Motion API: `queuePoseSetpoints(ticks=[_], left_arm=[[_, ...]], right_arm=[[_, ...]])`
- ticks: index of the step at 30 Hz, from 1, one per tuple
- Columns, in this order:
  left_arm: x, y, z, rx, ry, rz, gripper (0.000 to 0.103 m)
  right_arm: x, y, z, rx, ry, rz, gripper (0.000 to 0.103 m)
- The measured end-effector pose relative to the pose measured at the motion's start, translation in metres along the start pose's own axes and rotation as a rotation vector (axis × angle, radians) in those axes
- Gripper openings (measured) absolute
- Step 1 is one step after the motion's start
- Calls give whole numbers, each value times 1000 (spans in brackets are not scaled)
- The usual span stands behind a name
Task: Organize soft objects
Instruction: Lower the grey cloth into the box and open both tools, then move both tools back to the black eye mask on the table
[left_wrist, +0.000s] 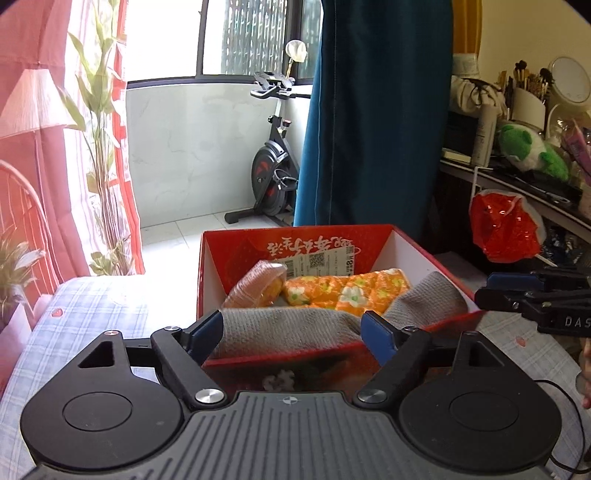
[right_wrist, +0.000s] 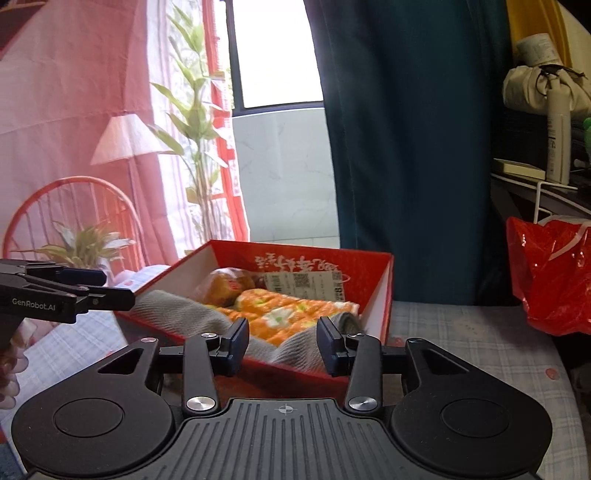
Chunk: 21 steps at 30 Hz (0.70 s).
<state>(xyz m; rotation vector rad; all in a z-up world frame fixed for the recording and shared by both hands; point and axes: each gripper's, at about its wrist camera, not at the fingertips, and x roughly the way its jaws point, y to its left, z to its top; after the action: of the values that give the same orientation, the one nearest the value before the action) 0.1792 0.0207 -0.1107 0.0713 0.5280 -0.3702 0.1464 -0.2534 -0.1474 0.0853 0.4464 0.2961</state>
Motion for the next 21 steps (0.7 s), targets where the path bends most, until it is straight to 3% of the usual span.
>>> queuePoseSetpoints(ticks=[5,13,21], left_arm=[[-28,-8,-37,-11,2,5,84],[-48,-13,-100,-72,68,32,84],[-51,-2,-125,-140,91,69,83]], right_arm=[[-17,13,-37,72,42,45,38],[-28,37,-111,152,175,75,38],[-28,59,-130,103,230,128,48]])
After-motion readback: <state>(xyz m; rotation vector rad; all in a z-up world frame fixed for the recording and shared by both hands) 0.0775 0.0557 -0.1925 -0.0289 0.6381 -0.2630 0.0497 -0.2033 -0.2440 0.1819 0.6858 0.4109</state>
